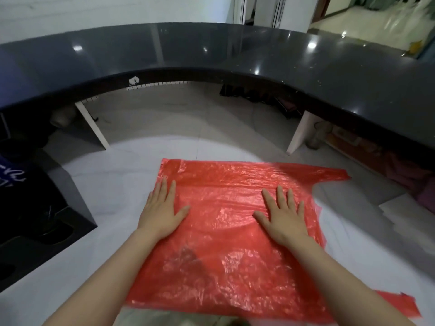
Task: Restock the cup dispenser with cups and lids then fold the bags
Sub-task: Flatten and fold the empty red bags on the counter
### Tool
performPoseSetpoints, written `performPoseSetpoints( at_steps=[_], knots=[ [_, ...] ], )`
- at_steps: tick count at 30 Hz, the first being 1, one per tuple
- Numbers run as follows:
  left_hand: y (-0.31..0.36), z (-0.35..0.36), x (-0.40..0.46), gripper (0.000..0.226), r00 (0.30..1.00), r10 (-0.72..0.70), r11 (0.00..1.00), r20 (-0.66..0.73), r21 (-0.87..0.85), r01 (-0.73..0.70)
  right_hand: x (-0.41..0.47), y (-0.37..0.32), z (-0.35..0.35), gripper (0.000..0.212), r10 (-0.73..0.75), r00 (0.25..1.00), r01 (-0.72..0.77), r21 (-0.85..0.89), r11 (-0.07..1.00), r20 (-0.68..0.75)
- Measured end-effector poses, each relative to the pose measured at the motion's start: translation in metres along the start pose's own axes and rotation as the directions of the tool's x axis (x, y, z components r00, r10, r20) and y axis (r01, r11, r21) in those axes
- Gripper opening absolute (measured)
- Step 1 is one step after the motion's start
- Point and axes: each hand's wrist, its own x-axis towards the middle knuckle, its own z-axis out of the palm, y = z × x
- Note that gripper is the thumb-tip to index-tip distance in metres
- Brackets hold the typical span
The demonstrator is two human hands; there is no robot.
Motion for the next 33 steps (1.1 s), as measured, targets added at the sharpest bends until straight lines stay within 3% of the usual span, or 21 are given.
performPoseSetpoints(
  at_steps=[2,4,8,11,19,22,25,31,33],
  knots=[
    [0.013,0.0,-0.013,0.092,0.999,0.028,0.999,-0.028,-0.016,-0.029,-0.011,-0.005,-0.004,0.076,0.02,0.999,-0.019,0.021,1.0,-0.046],
    [0.027,0.004,-0.033,0.099,0.999,0.036,0.999,0.039,-0.026,-0.035,-0.029,-0.019,-0.004,0.077,-0.042,0.996,0.043,0.012,0.999,-0.075],
    [0.032,0.024,-0.065,0.089,0.985,-0.004,0.999,0.17,0.034,-0.002,-0.066,-0.047,0.014,0.078,-0.107,0.994,0.106,0.034,0.994,0.02],
    [0.019,0.03,-0.066,0.083,0.99,-0.02,0.998,0.138,0.053,0.013,-0.078,-0.037,0.029,0.081,-0.039,0.997,0.039,0.011,0.999,0.063],
    [0.025,0.019,-0.031,0.08,0.984,0.092,0.995,0.154,0.014,-0.095,-0.062,-0.014,0.025,0.087,0.04,0.999,-0.04,-0.006,0.999,0.001],
    [0.018,0.004,-0.034,0.077,0.98,0.195,0.973,0.032,-0.135,-0.189,-0.063,-0.011,0.011,0.082,0.068,0.998,-0.067,0.028,0.997,-0.012],
    [0.003,-0.003,-0.055,0.072,0.97,0.235,0.959,-0.059,-0.15,-0.242,-0.086,-0.006,0.003,0.082,0.091,0.99,-0.082,0.089,0.993,-0.104],
    [-0.017,0.013,-0.097,0.078,0.981,0.19,0.978,0.046,-0.094,-0.185,-0.138,-0.024,0.02,0.077,0.07,0.994,-0.062,0.102,0.993,-0.082],
    [-0.023,0.02,-0.101,0.076,0.982,0.171,0.985,0.082,0.0,-0.171,-0.143,-0.025,0.032,0.071,0.068,0.997,-0.065,0.071,0.995,-0.043]
  ],
)
